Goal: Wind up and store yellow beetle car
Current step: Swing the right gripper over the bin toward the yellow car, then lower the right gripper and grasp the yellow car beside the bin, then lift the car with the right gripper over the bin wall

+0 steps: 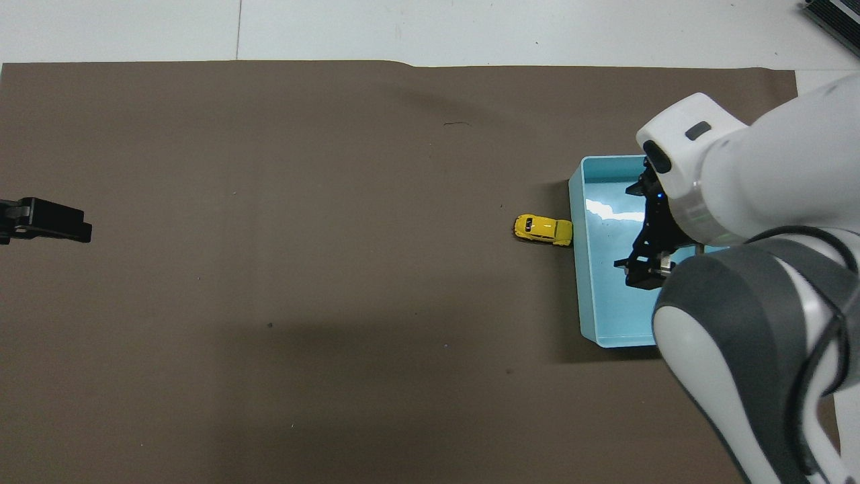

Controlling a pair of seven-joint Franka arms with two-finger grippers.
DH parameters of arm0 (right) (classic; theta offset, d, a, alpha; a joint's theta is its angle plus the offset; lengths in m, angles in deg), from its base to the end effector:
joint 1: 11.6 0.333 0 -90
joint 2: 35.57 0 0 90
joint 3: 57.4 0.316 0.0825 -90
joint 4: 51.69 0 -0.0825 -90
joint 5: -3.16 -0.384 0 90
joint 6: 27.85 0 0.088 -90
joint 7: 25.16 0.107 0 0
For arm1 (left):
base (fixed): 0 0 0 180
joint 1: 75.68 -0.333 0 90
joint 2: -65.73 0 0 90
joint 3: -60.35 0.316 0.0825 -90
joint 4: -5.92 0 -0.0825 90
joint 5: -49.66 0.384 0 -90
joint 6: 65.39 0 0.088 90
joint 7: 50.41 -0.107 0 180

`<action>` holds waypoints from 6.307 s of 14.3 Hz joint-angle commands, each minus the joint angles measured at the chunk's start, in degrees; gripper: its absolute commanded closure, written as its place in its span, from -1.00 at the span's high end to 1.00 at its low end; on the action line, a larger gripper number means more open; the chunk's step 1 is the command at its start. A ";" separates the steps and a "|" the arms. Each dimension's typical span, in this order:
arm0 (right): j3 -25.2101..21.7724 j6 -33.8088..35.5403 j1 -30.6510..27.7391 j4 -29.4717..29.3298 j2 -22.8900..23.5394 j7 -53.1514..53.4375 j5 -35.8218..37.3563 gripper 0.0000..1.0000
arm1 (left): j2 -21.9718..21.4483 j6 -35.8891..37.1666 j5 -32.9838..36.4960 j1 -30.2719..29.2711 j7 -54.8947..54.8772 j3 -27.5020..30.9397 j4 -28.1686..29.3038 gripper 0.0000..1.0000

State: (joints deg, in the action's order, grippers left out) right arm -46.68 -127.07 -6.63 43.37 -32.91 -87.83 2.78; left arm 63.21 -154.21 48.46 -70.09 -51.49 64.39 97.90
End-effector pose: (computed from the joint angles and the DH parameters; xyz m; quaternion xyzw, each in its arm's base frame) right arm 0.5581 0.1551 0.5708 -0.7755 -0.6312 -0.0154 0.0016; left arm 0.5383 -0.0160 0.6304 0.9996 -0.0231 -0.0057 0.0120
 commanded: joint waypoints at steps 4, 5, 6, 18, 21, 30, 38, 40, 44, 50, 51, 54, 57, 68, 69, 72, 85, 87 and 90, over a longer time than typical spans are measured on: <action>0.00 -10.45 0.66 7.32 3.48 -3.94 -1.11 1.00 | -0.12 0.93 0.32 -0.76 0.11 -0.53 -0.31 1.00; -0.09 -13.17 0.66 9.86 3.40 -4.30 -0.68 1.00 | -0.12 0.93 0.32 -0.76 0.11 -0.53 -0.31 1.00; -0.09 -15.98 0.31 12.41 3.32 -4.91 -0.41 1.00 | -0.12 0.93 0.32 -0.76 0.11 -0.44 -0.31 1.00; -0.17 -34.63 0.74 17.97 13.60 -5.89 3.72 1.00 | -0.12 0.93 0.32 -0.76 0.11 -0.53 -0.31 1.00; -0.17 -37.52 0.74 17.97 15.43 -5.53 3.90 1.00 | -0.12 0.93 0.32 -0.76 0.11 -0.53 -0.40 1.00; -0.26 -39.82 1.36 18.15 17.29 -4.74 5.39 0.94 | -0.12 0.93 0.32 -0.76 0.11 -0.53 -0.31 1.00; -0.17 -39.47 1.71 18.15 17.29 -4.66 5.39 -0.64 | -0.12 0.93 0.32 -0.76 0.11 -0.53 -0.31 1.00; -0.17 -38.95 1.89 17.53 17.38 -4.66 5.39 -0.78 | -0.12 0.93 0.32 -0.76 0.11 -0.53 -0.31 1.00; -0.17 -37.02 3.55 15.78 17.38 -2.20 5.39 -0.83 | -0.12 0.93 0.32 -0.76 0.11 -0.53 -0.40 1.00; -0.17 -31.56 4.17 12.35 17.20 -0.45 5.48 -0.83 | -0.12 0.93 0.32 -0.76 0.11 -0.53 -0.39 1.00; -0.17 -31.21 4.17 12.00 17.03 0.17 5.48 -0.83 | -0.12 0.93 0.32 -0.76 0.11 -0.53 -0.40 1.00; -0.09 -27.27 4.17 8.75 17.11 0.70 5.39 -0.83 | -0.12 0.93 0.32 -0.76 0.11 -0.53 -0.40 1.00; 0.09 -25.60 4.87 7.95 15.89 1.32 4.78 -0.83 | -0.12 0.93 0.32 -0.76 0.11 -0.53 -0.40 1.00; -0.17 -7.15 -0.65 3.20 7.89 -10.78 3.72 -0.83 | -0.12 0.93 0.32 -0.76 0.11 -0.53 -0.39 1.00; -0.17 -6.52 -1.36 3.81 7.28 -12.46 3.81 -0.83 | -0.12 0.93 0.32 -0.76 0.11 -0.53 -0.40 1.00; -0.17 -8.70 -3.11 10.13 3.77 -13.53 3.72 -0.83 | -0.12 0.93 0.32 -0.76 0.11 -0.44 -0.39 1.00; -0.35 -22.84 -10.85 28.41 -3.19 -24.25 3.90 -0.83 | -0.12 0.93 0.32 -0.76 0.11 -0.53 -0.39 1.00; -0.35 -27.85 -11.21 32.10 -3.36 -24.69 3.90 -0.83 | -0.12 0.93 0.32 -0.76 0.11 -0.53 -0.40 1.00; -0.44 -28.84 -12.43 33.44 -3.54 -25.83 4.51 -0.83 | -0.12 0.93 0.32 -0.76 0.11 -0.53 -0.31 1.00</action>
State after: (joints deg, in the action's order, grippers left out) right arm -47.52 -154.76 -17.13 74.55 -34.41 -111.01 6.97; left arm 63.21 -154.21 48.46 -70.09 -51.49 64.40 97.90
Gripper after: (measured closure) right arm 0.564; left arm 0.000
